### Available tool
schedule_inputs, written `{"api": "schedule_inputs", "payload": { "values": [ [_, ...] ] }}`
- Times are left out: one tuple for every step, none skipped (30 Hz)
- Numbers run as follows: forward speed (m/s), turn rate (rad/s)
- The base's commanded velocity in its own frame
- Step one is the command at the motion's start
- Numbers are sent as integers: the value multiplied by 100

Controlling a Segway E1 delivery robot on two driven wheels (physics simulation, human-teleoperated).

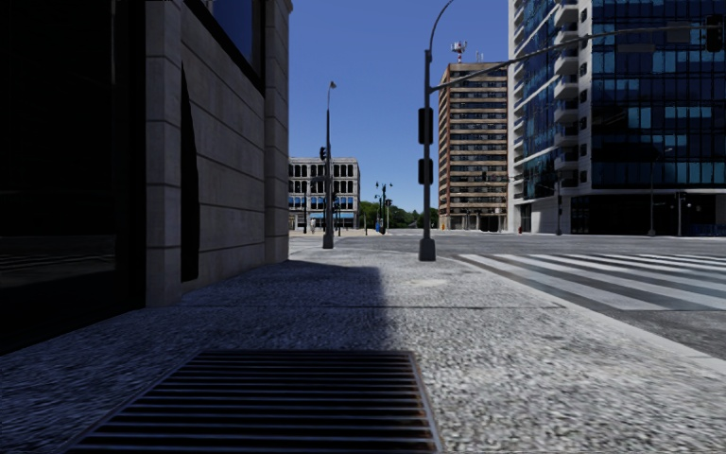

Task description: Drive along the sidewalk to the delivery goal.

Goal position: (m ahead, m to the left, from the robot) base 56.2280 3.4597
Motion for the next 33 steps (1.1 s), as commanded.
{"api": "schedule_inputs", "payload": {
  "values": [
    [200, 0],
    [200, 0],
    [200, 0],
    [200, 0],
    [200, 0],
    [200, 0],
    [200, 0],
    [200, 0],
    [200, 0],
    [200, 0],
    [200, 0],
    [200, 0],
    [200, 0],
    [200, 0],
    [200, 0],
    [200, 0],
    [200, 0],
    [200, 0],
    [200, 0],
    [200, 0],
    [200, 0],
    [200, 0],
    [200, 0],
    [200, 0],
    [200, 0],
    [200, 0],
    [200, 0],
    [200, 0],
    [200, 0],
    [200, 0],
    [200, 0],
    [200, 0],
    [200, 0]
  ]
}}
